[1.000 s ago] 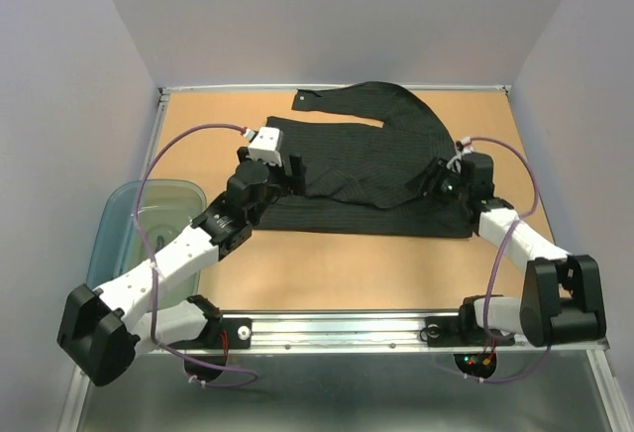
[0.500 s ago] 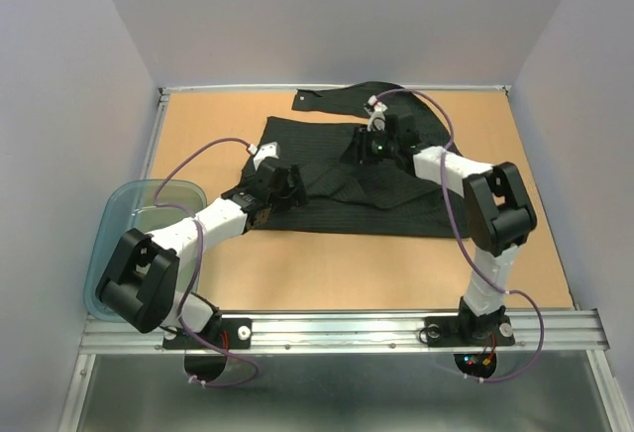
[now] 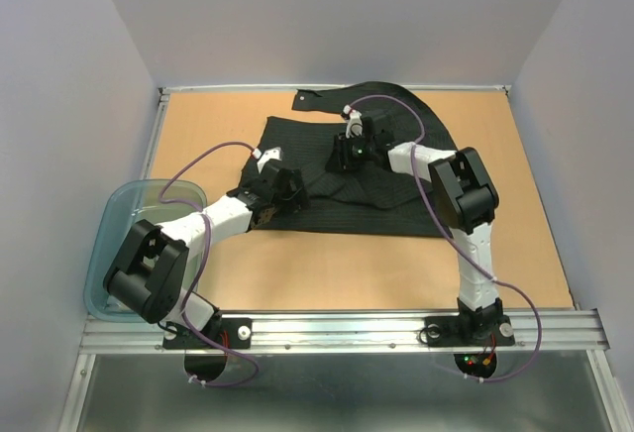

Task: Fold and stack the long sleeve shirts
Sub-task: Fold the shirt

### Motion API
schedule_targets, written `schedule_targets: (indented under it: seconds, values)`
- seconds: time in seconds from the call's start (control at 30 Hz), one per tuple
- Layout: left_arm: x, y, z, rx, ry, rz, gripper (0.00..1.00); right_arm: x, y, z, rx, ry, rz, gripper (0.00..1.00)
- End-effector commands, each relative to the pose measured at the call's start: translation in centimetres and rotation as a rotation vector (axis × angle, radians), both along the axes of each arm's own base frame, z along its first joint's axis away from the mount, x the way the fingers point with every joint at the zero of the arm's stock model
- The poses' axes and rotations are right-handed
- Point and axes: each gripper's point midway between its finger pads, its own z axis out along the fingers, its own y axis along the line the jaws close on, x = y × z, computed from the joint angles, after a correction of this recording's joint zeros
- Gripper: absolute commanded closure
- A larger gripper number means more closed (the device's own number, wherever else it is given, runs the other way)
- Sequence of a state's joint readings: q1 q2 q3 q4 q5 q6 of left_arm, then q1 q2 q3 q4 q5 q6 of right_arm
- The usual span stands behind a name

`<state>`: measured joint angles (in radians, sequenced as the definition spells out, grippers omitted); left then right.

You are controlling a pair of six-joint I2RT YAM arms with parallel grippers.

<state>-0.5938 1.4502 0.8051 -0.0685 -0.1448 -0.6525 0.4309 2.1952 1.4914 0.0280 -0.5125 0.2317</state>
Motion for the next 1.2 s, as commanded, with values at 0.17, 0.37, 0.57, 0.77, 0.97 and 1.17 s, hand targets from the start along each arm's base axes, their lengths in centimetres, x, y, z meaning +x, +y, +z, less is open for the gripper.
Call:
schedule_targets:
  seconds: [0.17,0.37,0.57,0.77,0.97,1.17]
  values:
    - [0.6,0.0,0.7,-0.009,-0.017,0.006,0.07,0.6,2.6,2.4,0.051,-0.070,0.063,0.69]
    - [0.7,0.4,1.3,-0.001,-0.029,0.017,0.07,0.0,3.3,4.1,0.077,-0.082,0.084,0.96]
    - [1.3,1.7,3.7,-0.052,-0.028,0.102,0.08,-1.8,3.5,7.0,0.068,-0.138,0.087,0.99]
    - [1.2,2.6,5.7,-0.128,-0.035,0.167,0.08,-5.5,3.8,7.0,-0.022,-0.191,0.085,0.99]
    - [0.1,3.4,5.4,-0.178,-0.025,0.213,0.08,-10.4,5.6,5.2,-0.076,-0.174,0.137,0.90]
    - [-1.4,4.2,4.4,-0.217,-0.002,0.267,0.08,-15.7,7.3,3.3,-0.098,-0.117,0.212,0.83]
